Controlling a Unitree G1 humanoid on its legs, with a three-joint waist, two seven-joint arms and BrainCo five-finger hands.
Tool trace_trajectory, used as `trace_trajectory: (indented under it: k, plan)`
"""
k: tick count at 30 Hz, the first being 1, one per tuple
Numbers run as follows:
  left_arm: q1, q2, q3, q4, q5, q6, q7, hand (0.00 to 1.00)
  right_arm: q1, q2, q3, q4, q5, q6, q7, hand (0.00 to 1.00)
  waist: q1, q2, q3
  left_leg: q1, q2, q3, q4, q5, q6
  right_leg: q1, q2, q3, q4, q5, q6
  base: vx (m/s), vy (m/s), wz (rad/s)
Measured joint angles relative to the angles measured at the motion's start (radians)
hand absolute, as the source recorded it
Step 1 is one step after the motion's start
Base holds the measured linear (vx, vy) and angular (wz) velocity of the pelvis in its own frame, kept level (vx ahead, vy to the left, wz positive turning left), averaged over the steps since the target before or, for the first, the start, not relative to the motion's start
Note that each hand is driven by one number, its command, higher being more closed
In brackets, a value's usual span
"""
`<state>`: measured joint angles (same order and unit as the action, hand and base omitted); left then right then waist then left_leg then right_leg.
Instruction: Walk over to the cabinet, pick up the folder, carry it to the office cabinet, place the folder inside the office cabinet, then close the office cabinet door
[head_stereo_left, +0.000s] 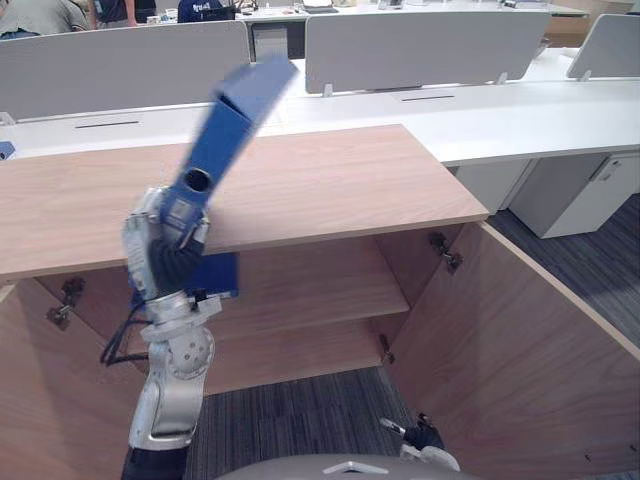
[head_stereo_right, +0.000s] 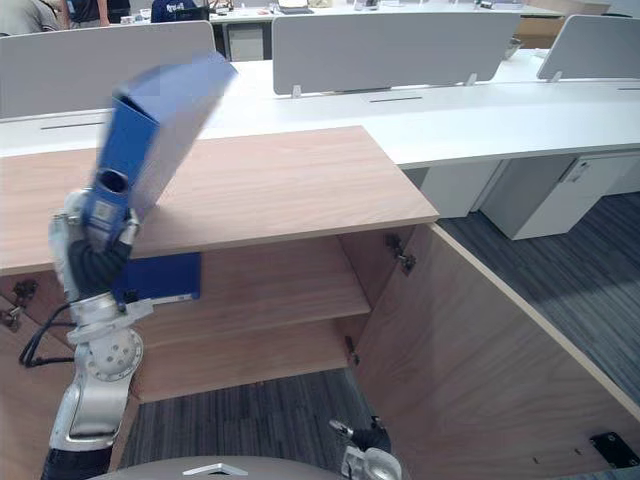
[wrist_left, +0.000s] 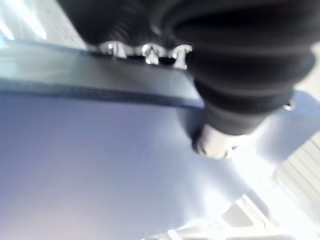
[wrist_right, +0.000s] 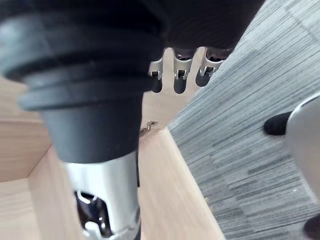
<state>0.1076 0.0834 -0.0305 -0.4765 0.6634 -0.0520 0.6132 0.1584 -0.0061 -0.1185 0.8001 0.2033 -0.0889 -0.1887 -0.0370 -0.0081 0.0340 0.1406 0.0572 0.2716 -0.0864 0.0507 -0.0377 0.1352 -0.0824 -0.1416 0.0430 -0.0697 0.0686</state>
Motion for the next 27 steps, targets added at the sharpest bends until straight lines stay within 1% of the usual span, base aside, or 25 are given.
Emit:
trace_trajectory:
  k: [2, 3, 5, 8, 9, 10, 12, 16, 18, 19, 20, 22, 24, 27]
  plan:
    - [0.039, -0.030, 0.012, -0.062, -0.052, -0.012, 0.021, 1.00, 0.015, 0.019, 0.039, -0.101, 0.006, -0.019, -0.007, 0.00, 0.005, -0.002, 0.000, 0.001, -0.001, 0.000, 0.000, 0.001, 0.001, -0.001, -0.001, 0.000, 0.005, 0.000, 0.000, -0.03, -0.002, 0.01]
    - [0.050, -0.033, 0.015, -0.076, -0.065, -0.019, 0.029, 1.00, 0.019, 0.026, 0.040, -0.127, 0.006, -0.025, -0.007, 0.00, 0.006, -0.002, 0.000, 0.001, -0.001, 0.000, 0.000, 0.001, 0.002, -0.001, -0.001, 0.000, 0.005, 0.000, 0.000, 0.00, 0.000, 0.00]
    - [0.080, -0.054, 0.030, -0.133, -0.114, -0.046, 0.039, 1.00, 0.021, 0.039, 0.046, -0.206, 0.007, -0.045, -0.009, 0.00, 0.012, -0.004, 0.000, 0.001, -0.002, 0.000, 0.000, 0.002, 0.002, -0.005, -0.003, 0.001, 0.010, 0.000, 0.000, -0.02, 0.001, 0.00]
    - [0.105, -0.072, 0.037, -0.181, -0.151, -0.064, 0.065, 1.00, 0.044, 0.039, 0.082, -0.338, 0.022, -0.061, -0.012, 0.00, 0.015, -0.004, -0.001, 0.001, -0.003, 0.000, 0.000, 0.002, 0.003, -0.007, -0.004, 0.002, 0.012, -0.001, 0.001, -0.01, 0.002, 0.00]
    - [0.114, -0.079, 0.046, -0.193, -0.165, -0.078, 0.074, 1.00, 0.053, 0.045, 0.091, -0.407, 0.031, -0.068, -0.013, 0.00, 0.015, -0.004, -0.001, 0.001, -0.003, 0.002, 0.000, 0.002, 0.003, -0.010, -0.005, 0.006, 0.012, -0.001, 0.002, -0.01, 0.004, -0.05]
    - [0.119, -0.085, 0.050, -0.201, -0.175, -0.081, 0.075, 1.00, 0.057, 0.046, 0.099, -0.439, 0.036, -0.076, -0.014, 0.00, 0.015, -0.005, -0.001, 0.000, -0.004, 0.002, 0.000, 0.002, 0.003, -0.012, -0.005, 0.007, 0.012, -0.001, 0.002, -0.02, 0.006, -0.07]
    - [0.134, -0.110, 0.059, -0.221, -0.210, -0.092, 0.080, 1.00, 0.074, 0.048, 0.114, -0.566, 0.039, -0.102, -0.016, 0.00, 0.016, -0.008, 0.000, 0.000, -0.004, 0.004, 0.001, 0.002, 0.003, -0.015, -0.005, 0.011, 0.012, -0.001, 0.002, -0.01, 0.005, -0.05]
    - [0.156, -0.128, 0.067, -0.223, -0.268, -0.113, 0.080, 1.00, 0.086, 0.062, 0.118, -0.732, 0.059, -0.142, -0.018, 0.00, 0.014, -0.012, 0.001, 0.000, -0.006, 0.004, 0.006, 0.001, 0.003, -0.015, -0.006, 0.013, 0.011, -0.001, 0.004, 0.00, 0.000, 0.00]
    - [0.166, -0.142, 0.067, -0.231, -0.308, -0.120, 0.080, 1.00, 0.096, 0.063, 0.120, -0.837, 0.077, -0.172, -0.019, 0.00, 0.013, -0.014, 0.003, 0.000, -0.007, 0.004, 0.006, 0.001, 0.004, -0.016, -0.007, 0.015, 0.010, -0.001, 0.004, 0.00, 0.000, 0.00]
    - [0.168, -0.142, 0.066, -0.238, -0.314, -0.121, 0.080, 1.00, 0.097, 0.063, 0.120, -0.862, 0.079, -0.178, -0.019, 0.00, 0.012, -0.015, 0.003, 0.000, -0.007, 0.005, 0.006, 0.000, 0.004, -0.017, -0.007, 0.015, 0.010, -0.001, 0.004, 0.00, 0.003, -0.03]
    - [0.175, -0.142, 0.066, -0.256, -0.327, -0.126, 0.078, 1.00, 0.097, 0.063, 0.119, -0.906, 0.083, -0.193, -0.020, 0.00, 0.011, -0.017, 0.005, 0.000, -0.007, 0.006, 0.006, 0.000, 0.005, -0.018, -0.007, 0.018, 0.010, -0.001, 0.004, 0.00, 0.001, -0.04]
    - [0.177, -0.142, 0.063, -0.262, -0.340, -0.149, 0.077, 1.00, 0.097, 0.063, 0.115, -0.962, 0.085, -0.213, -0.022, 0.00, 0.011, -0.017, 0.005, 0.001, -0.008, 0.008, 0.007, -0.001, 0.006, -0.019, -0.007, 0.020, 0.010, 0.000, 0.004, 0.00, 0.003, -0.04]
    - [0.177, -0.142, 0.048, -0.262, -0.351, -0.157, 0.075, 1.00, 0.097, 0.063, 0.116, -1.016, 0.083, -0.221, -0.034, 0.00, 0.011, -0.016, 0.006, 0.002, -0.009, 0.010, 0.007, -0.002, 0.006, -0.020, -0.008, 0.023, 0.010, 0.000, 0.005, 0.00, 0.006, -0.04]
    - [0.178, -0.141, 0.010, -0.262, -0.387, -0.170, 0.050, 1.00, 0.096, 0.062, 0.117, -1.083, 0.071, -0.244, -0.040, 0.00, 0.010, -0.014, 0.007, 0.003, -0.012, 0.013, 0.007, -0.005, 0.005, -0.021, -0.010, 0.028, 0.008, 0.002, 0.007, 0.00, 0.011, -0.06]
